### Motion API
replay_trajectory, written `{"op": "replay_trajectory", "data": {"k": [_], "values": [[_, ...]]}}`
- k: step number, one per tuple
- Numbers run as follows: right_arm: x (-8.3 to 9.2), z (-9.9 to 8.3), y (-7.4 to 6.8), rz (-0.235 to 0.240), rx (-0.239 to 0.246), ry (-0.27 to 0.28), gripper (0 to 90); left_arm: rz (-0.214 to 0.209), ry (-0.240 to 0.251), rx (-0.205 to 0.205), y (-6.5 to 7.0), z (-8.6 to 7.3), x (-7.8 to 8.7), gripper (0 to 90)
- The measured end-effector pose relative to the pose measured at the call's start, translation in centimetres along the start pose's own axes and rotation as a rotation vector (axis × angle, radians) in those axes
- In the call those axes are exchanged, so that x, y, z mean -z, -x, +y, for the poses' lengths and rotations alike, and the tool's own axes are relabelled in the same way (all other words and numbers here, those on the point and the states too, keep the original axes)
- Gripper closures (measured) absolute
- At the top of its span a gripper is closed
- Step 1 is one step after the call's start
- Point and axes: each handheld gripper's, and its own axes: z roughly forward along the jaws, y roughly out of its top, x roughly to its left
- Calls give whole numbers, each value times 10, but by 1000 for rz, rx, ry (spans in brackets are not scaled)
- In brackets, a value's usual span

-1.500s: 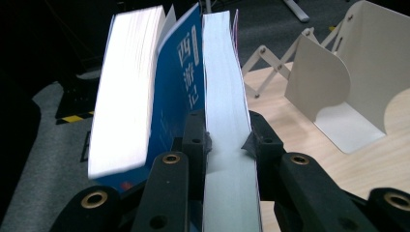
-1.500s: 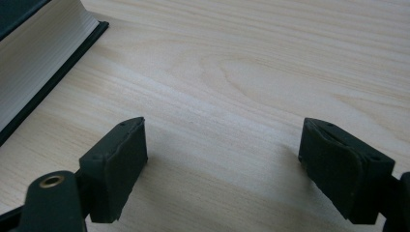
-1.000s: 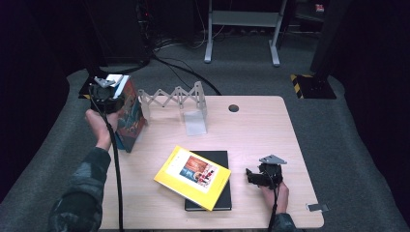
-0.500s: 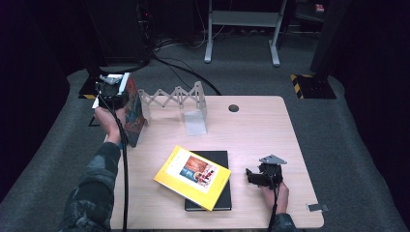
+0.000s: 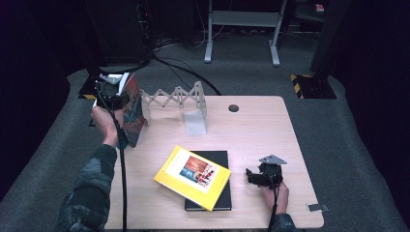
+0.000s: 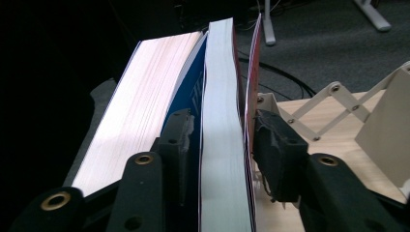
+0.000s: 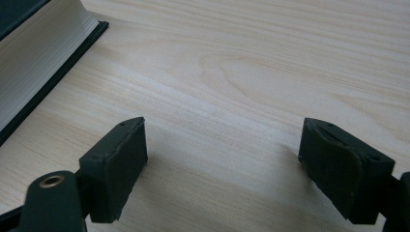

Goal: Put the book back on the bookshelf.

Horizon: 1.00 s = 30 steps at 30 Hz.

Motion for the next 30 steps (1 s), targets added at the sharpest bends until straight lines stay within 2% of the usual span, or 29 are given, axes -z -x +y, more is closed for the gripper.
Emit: {"op": "replay_trajectory", "data": {"k": [2, 4, 8, 14, 20, 30], "values": [[0, 0, 0, 0, 0, 0, 168, -9, 3, -21, 1, 0, 3, 528], [0, 0, 0, 0, 0, 0, 168, -24, 14, -14, 3, 0, 7, 496], [0, 0, 0, 0, 0, 0, 168, -83, 21, -2, 3, 1, 16, 426], [0, 0, 0, 0, -1, 0, 168, -171, 36, 51, -2, -1, 31, 305], [0, 0, 0, 0, -1, 0, 168, -225, 54, 62, -7, -5, 48, 233], [0, 0, 0, -2, -4, 3, 168, -298, 50, 32, -3, -25, 68, 162]]}}
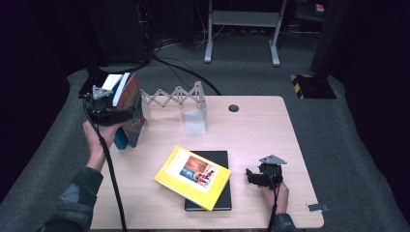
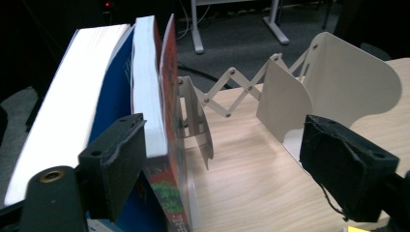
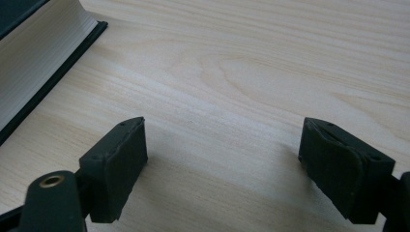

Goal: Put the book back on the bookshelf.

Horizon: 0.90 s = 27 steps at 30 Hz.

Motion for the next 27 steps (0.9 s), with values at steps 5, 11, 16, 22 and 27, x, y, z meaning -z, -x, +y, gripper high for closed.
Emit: {"op": "replay_trajectory", "data": {"k": [5, 11, 16, 22, 27], "values": [[0, 0, 0, -2, 0, -1, 168, -9, 11, -12, 4, -9, 9, 144], [0, 0, 0, -2, -3, -3, 169, -20, 33, -15, 8, -21, 17, 135], [1, 0, 0, 0, -6, -6, 170, -49, 15, -13, 13, -39, 18, 131], [1, 0, -1, 4, -6, -15, 156, -78, -54, -1, 14, -68, 8, 105], [2, 2, 1, 14, -7, -28, 141, -107, -95, 8, 17, -89, 0, 79]]}}
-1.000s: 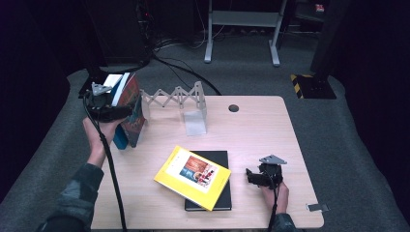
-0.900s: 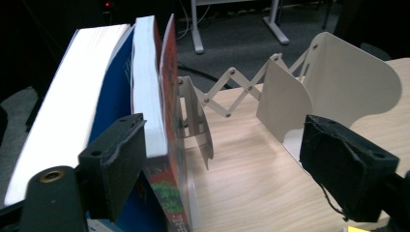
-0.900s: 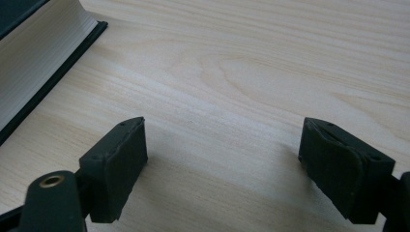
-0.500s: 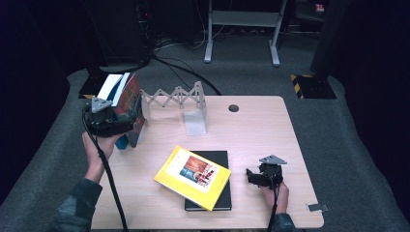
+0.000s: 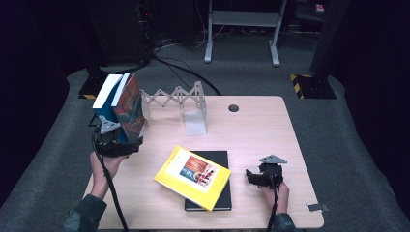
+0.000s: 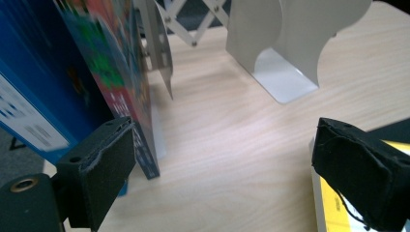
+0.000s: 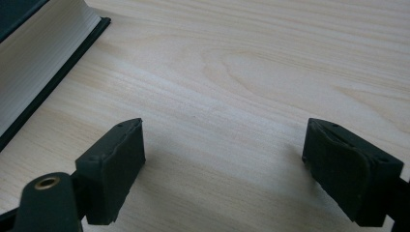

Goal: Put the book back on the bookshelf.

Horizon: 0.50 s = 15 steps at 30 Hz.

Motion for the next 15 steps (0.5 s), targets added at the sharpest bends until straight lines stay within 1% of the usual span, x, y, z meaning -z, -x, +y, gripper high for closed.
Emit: {"op": "replay_trajectory", "data": {"k": [2, 3, 4, 5, 6, 7, 8, 9, 11, 13, 14, 15], "values": [[0, 1, -1, 6, -18, -5, 119, -15, -28, -4, 2, -8, -5, 66], [0, 1, -1, 19, -27, -11, 109, -16, -32, -1, 3, -12, -6, 53], [1, 2, 0, 25, -14, -20, 101, -26, -40, 2, 4, -16, -7, 47], [2, 3, -2, 38, -25, -24, 101, -26, -44, 0, 5, -19, -9, 46], [3, 4, -2, 54, -26, -26, 98, -27, -61, -12, 7, -23, -11, 43], [6, 7, -4, 73, -28, -16, 98, -35, -64, -10, 9, -26, -14, 35], [10, 11, -6, 86, -30, 1, 100, -41, -78, -10, 10, -28, -15, 31], [14, 15, -10, 108, -32, 13, 102, -44, -78, -11, 12, -30, -16, 27], [21, 25, -18, 136, -19, 52, 111, -59, -89, -10, 15, -35, -18, 24], [28, 37, -29, 177, 4, 72, 129, -71, -96, -7, 20, -42, -21, 22], [31, 42, -36, 197, 9, 78, 136, -83, -107, -7, 22, -45, -23, 22], [32, 47, -43, 219, 35, 79, 139, -88, -108, -8, 24, -48, -24, 19]]}}
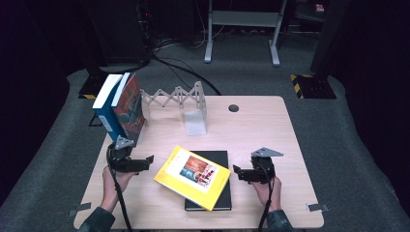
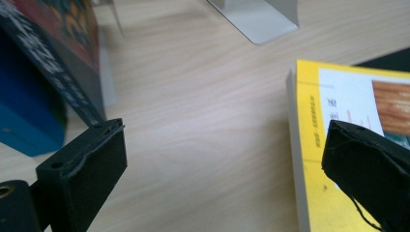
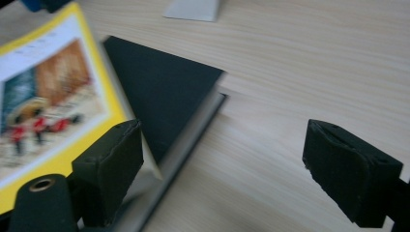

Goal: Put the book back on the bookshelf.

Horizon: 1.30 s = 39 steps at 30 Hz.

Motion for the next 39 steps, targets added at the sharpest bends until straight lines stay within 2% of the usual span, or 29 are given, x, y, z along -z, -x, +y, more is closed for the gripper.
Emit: {"op": "replay_trajectory", "data": {"k": [5, 9, 11, 13, 16, 20, 22, 24, 27, 33, 37, 39], "values": [[-12, 18, -36, 58, 91, -43, 169, -33, -25, 4, 8, -15, -8, 17], [-32, 20, -51, 94, 132, -109, 230, -57, -45, 3, 14, -26, -12, 16], [-41, 19, -55, 101, 140, -138, 292, -72, -54, 3, 17, -32, -13, 16], [-44, 16, -54, 131, 124, -135, 342, -79, -60, -5, 19, -36, -13, 14], [-44, 14, -51, 166, 73, -140, 376, -91, -63, -4, 22, -43, -13, 13], [-43, 14, -54, 156, 101, -134, 433, -116, -76, -5, 27, -49, -12, 11], [-42, 13, -57, 148, 93, -128, 439, -117, -70, -11, 29, -52, -10, 11], [-42, 12, -56, 149, 94, -125, 440, -119, -95, -30, 32, -55, -10, 11], [-42, 12, -55, 157, 85, -123, 441, -126, -93, -20, 32, -58, -11, 8], [-41, 10, -52, 173, 54, -124, 451, -128, -96, -15, 30, -55, -16, 0], [-38, 8, -51, 165, 52, -124, 464, -108, -79, 0, 31, -51, -23, 0], [-36, 6, -51, 168, 43, -122, 471, -108, -95, -4, 30, -48, -25, 0]]}}
